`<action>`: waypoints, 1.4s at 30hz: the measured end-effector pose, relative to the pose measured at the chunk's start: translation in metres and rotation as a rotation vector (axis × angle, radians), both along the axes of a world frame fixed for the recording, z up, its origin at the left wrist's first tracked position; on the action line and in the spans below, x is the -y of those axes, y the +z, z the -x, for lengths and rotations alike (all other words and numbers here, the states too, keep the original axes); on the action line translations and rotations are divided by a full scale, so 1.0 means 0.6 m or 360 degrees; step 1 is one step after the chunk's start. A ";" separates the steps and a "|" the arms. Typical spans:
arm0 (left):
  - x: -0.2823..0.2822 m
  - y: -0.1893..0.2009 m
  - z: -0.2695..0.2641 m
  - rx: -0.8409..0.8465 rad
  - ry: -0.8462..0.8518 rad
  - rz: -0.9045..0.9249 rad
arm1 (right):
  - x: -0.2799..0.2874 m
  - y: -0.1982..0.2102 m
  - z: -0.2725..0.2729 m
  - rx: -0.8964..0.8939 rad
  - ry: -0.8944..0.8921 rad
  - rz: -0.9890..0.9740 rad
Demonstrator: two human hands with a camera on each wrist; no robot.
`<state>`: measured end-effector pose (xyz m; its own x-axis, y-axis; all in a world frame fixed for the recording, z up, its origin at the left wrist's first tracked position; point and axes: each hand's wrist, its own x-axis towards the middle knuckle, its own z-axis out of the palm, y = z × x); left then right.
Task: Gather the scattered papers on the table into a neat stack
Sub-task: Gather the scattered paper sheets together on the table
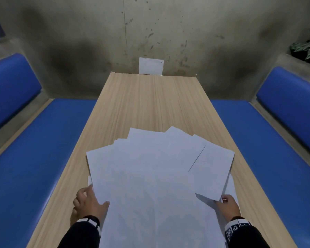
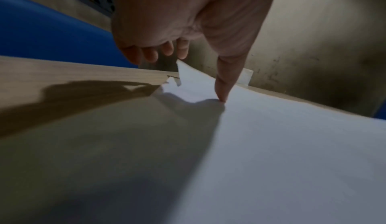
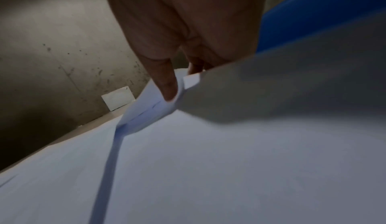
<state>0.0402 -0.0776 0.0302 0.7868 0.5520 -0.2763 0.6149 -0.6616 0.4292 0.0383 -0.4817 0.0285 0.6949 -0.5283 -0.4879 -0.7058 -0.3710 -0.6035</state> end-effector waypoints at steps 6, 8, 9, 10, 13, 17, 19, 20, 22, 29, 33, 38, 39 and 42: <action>0.003 -0.005 -0.013 -0.0022 0.0071 0.0338 | 0.007 -0.009 -0.042 0.0080 -0.0380 -0.0410; 0.007 -0.003 -0.019 -0.0002 0.0132 0.0450 | 0.013 -0.009 -0.042 0.0038 -0.0378 -0.0423; 0.010 -0.004 -0.021 0.0015 0.0162 0.0499 | 0.010 -0.006 -0.045 -0.0039 -0.0342 -0.0518; 0.014 -0.003 -0.023 0.0029 0.0183 0.0548 | -0.004 0.011 -0.045 -0.0095 -0.0328 -0.0489; 0.031 0.002 -0.033 0.0036 0.0172 0.0668 | -0.025 0.027 -0.052 -0.0082 -0.0085 -0.0306; 0.048 0.015 -0.047 -0.0051 -0.0003 0.0621 | -0.055 0.021 -0.055 -0.0134 0.0187 -0.0205; 0.057 0.016 -0.052 -0.0052 -0.0065 0.0605 | -0.071 0.014 -0.054 -0.0105 0.0273 -0.0241; 0.062 0.015 -0.054 -0.0056 -0.0078 0.0655 | -0.080 0.013 -0.053 -0.0114 0.0321 -0.0264; 0.067 0.013 -0.056 -0.0036 -0.0077 0.0807 | -0.092 0.011 -0.054 -0.0127 0.0384 -0.0284; 0.066 0.014 -0.049 -0.0032 0.0031 0.1208 | -0.116 0.024 -0.057 0.0011 0.0244 -0.0370; 0.076 0.022 -0.043 0.0051 0.0055 0.1310 | -0.134 0.041 -0.049 0.0098 0.0117 -0.0676; 0.074 0.016 -0.041 0.0047 0.0051 0.1124 | -0.140 0.026 -0.055 -0.0086 0.0242 -0.0151; 0.074 0.016 -0.040 0.0045 0.0051 0.1105 | -0.134 0.026 -0.068 -0.0071 0.0257 0.0037; 0.071 0.011 -0.038 0.0047 0.0080 0.1105 | -0.127 0.050 -0.125 0.0085 0.0215 0.0173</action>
<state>0.0628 -0.1204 0.0367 0.7775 0.2915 -0.5572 0.6191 -0.1990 0.7597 0.1132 -0.4054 0.0583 0.7866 -0.4760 -0.3934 -0.6131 -0.5256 -0.5899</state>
